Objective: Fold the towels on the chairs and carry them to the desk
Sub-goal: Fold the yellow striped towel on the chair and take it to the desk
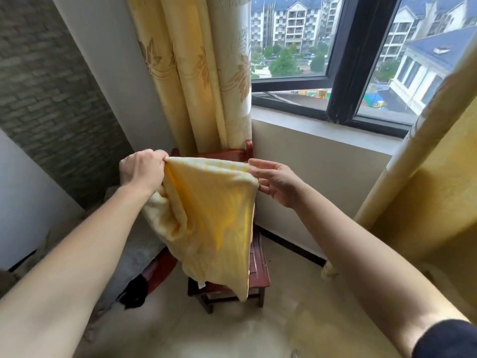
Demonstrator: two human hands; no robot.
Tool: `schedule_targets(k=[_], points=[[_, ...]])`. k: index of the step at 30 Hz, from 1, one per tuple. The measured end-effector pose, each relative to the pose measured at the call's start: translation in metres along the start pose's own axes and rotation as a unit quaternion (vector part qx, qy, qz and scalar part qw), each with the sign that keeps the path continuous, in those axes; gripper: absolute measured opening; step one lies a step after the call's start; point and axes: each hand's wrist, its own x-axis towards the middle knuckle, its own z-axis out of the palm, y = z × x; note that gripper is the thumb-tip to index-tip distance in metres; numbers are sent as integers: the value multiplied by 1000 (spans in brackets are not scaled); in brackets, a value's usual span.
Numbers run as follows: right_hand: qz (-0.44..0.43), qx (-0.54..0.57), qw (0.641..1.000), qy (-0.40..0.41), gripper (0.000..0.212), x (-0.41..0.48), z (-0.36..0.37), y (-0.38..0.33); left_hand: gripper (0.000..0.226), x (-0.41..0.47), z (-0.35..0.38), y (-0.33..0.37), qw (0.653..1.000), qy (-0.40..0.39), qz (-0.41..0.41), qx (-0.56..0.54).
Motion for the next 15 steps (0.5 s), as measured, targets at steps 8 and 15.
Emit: schedule_targets(k=[8, 15], points=[[137, -167, 962, -165, 54, -8, -11, -13, 34, 10, -14, 10, 999, -25, 20, 38], [17, -349, 937, 4, 22, 1, -19, -7, 28, 10, -13, 11, 998, -65, 23, 15]])
